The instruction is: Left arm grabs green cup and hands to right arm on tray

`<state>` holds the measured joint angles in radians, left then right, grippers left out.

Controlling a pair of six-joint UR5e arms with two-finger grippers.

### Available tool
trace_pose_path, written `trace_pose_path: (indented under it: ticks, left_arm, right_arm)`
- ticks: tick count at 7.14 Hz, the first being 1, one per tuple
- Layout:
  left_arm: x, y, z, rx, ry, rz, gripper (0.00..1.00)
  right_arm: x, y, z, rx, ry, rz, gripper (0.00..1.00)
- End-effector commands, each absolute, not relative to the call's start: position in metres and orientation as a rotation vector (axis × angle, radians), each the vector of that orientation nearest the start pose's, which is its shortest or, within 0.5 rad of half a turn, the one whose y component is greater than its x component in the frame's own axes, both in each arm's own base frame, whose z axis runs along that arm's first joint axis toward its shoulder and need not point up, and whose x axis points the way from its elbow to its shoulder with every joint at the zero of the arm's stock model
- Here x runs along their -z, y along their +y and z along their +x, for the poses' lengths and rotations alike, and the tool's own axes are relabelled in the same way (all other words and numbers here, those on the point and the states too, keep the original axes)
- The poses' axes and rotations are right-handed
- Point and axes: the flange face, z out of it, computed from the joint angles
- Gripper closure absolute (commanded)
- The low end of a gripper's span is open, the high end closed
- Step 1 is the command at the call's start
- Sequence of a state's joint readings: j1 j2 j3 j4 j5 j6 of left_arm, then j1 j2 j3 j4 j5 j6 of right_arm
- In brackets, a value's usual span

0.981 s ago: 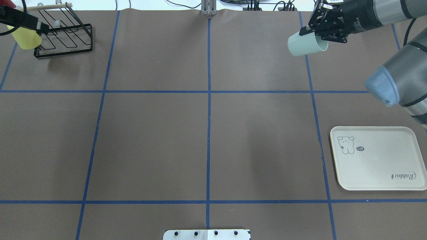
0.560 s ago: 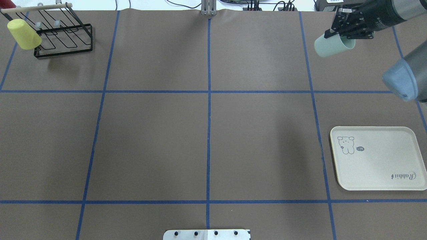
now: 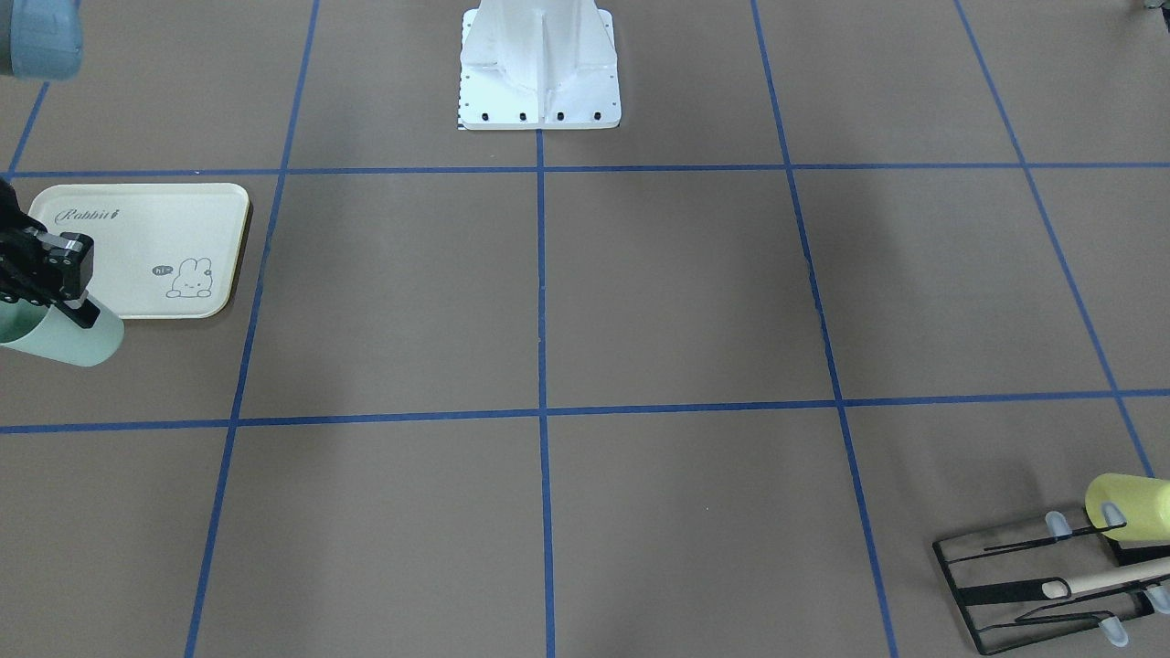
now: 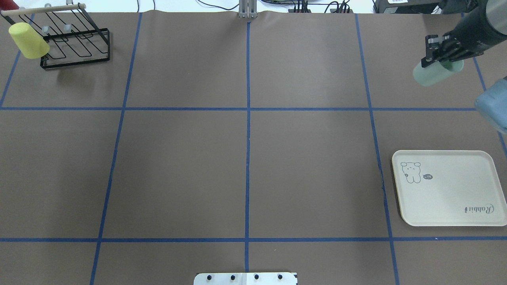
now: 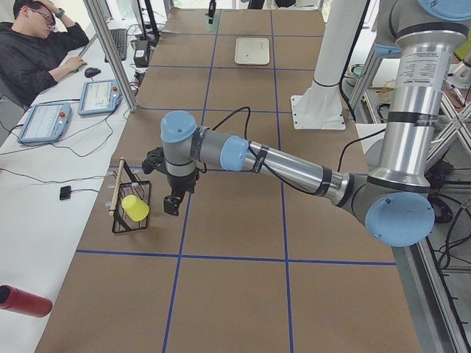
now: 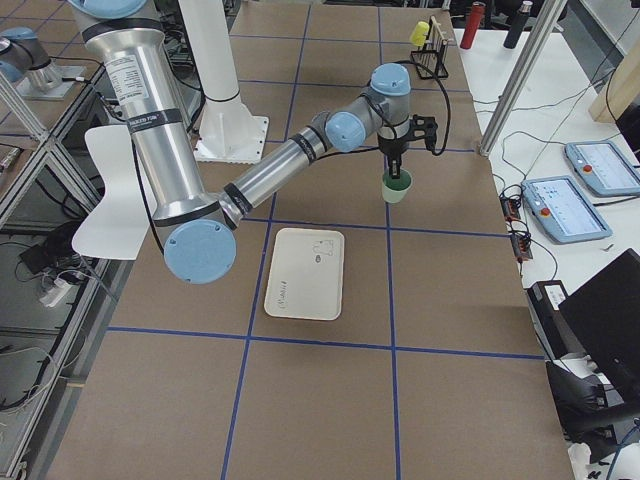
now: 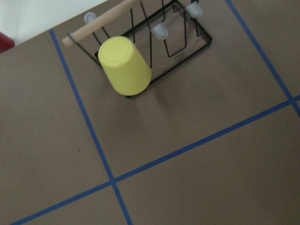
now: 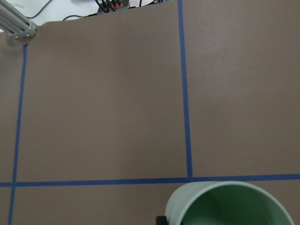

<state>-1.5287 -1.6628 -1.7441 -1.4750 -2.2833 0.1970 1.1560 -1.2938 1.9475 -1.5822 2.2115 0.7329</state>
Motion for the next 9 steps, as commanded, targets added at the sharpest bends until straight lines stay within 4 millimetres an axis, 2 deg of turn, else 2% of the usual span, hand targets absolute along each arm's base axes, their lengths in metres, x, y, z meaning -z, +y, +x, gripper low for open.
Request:
trace_pose_path:
  ticks: [1, 2, 3, 4, 5, 6, 9]
  left_arm:
    - [-0.608, -0.486, -0.109, -0.126, 0.742, 0.143, 0.00]
    - [-0.622, -0.476, -0.117, -0.105, 0.747, 0.130, 0.00]
    - [-0.622, -0.475, -0.118, -0.109, 0.743, 0.145, 0.00]
    - [-0.621, -0.475, -0.118, -0.110, 0.744, 0.146, 0.00]
    - [-0.621, -0.475, -0.118, -0.110, 0.744, 0.146, 0.00]
    - [-0.624, -0.472, -0.118, -0.108, 0.745, 0.142, 0.00]
    - [-0.625, -0.468, -0.114, -0.105, 0.787, 0.142, 0.00]
  right_arm:
    - [-0.370, -0.510, -0.147, -0.053, -0.801, 0.163, 1.00]
    - [-0.379, -0.493, -0.154, -0.032, -0.795, 0.143, 1.00]
    - [-0.392, -0.478, -0.170, -0.007, -0.752, 0.134, 1.00]
    - [-0.407, -0.463, -0.194, 0.024, -0.699, 0.124, 1.00]
    - [-0.421, -0.447, -0.197, 0.039, -0.691, 0.107, 1.00]
    - [-0.443, -0.427, -0.199, 0.065, -0.687, 0.095, 1.00]
    - [-0.484, -0.382, -0.213, 0.056, -0.688, 0.099, 1.00]
